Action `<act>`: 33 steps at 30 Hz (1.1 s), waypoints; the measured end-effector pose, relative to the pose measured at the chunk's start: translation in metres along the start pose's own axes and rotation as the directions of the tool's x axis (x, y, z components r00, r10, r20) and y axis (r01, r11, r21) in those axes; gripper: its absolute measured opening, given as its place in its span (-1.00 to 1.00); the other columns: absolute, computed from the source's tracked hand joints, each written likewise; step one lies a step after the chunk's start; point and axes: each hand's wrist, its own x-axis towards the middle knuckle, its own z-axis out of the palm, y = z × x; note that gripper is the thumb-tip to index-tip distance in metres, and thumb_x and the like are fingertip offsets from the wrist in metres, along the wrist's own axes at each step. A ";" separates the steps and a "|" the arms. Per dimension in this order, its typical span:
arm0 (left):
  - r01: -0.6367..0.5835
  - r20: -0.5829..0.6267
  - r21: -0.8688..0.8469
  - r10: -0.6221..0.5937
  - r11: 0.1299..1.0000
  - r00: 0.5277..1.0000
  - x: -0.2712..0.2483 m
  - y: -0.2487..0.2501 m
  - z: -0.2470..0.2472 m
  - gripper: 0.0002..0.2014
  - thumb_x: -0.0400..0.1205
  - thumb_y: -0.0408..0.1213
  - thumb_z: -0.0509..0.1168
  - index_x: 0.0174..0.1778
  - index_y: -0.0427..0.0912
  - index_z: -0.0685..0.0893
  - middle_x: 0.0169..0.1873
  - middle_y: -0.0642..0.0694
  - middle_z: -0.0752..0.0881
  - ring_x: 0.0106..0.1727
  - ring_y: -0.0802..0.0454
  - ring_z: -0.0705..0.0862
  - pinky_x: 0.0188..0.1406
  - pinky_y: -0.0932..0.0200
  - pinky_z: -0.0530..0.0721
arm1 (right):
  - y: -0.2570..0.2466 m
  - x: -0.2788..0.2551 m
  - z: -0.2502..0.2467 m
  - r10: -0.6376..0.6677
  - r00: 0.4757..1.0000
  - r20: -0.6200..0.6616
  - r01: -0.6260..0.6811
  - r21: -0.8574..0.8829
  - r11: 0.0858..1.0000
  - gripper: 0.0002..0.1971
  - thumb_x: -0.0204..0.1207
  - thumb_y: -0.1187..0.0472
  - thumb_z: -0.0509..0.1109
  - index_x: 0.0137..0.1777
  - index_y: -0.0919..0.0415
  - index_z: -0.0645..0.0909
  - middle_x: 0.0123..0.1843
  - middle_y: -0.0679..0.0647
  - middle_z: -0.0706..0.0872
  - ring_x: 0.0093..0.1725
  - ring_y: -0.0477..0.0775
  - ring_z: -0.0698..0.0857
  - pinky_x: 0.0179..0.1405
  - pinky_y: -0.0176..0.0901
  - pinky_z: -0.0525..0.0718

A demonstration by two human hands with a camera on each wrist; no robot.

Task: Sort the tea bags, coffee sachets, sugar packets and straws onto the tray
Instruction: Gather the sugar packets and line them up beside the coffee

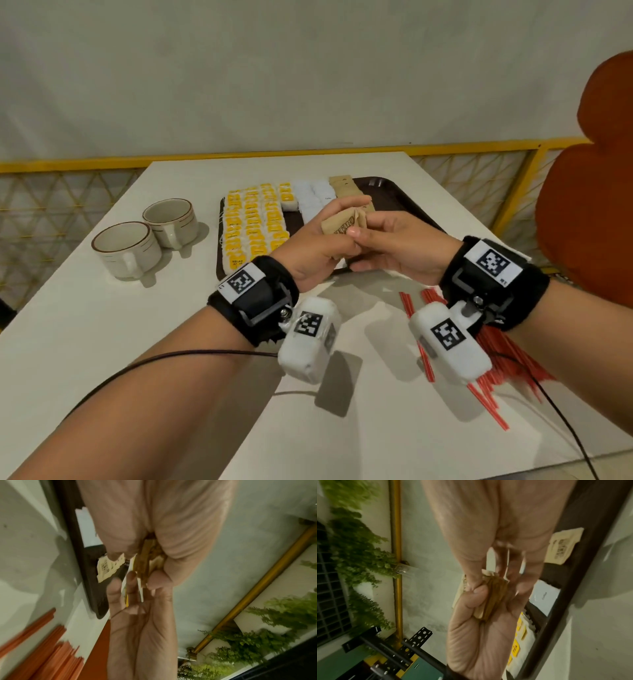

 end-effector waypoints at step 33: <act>0.007 -0.339 -0.388 -0.150 0.922 0.929 0.020 -0.014 -0.002 -0.66 0.55 -0.20 0.37 0.16 -0.33 0.66 -0.02 -0.26 0.76 -0.01 -0.02 0.78 0.06 0.10 0.76 | -0.007 0.009 -0.046 -0.055 0.983 -0.174 0.052 -0.023 0.998 -0.85 0.55 0.40 0.36 0.07 0.22 0.64 0.04 0.16 0.78 0.03 0.07 0.79 -0.07 -0.18 0.79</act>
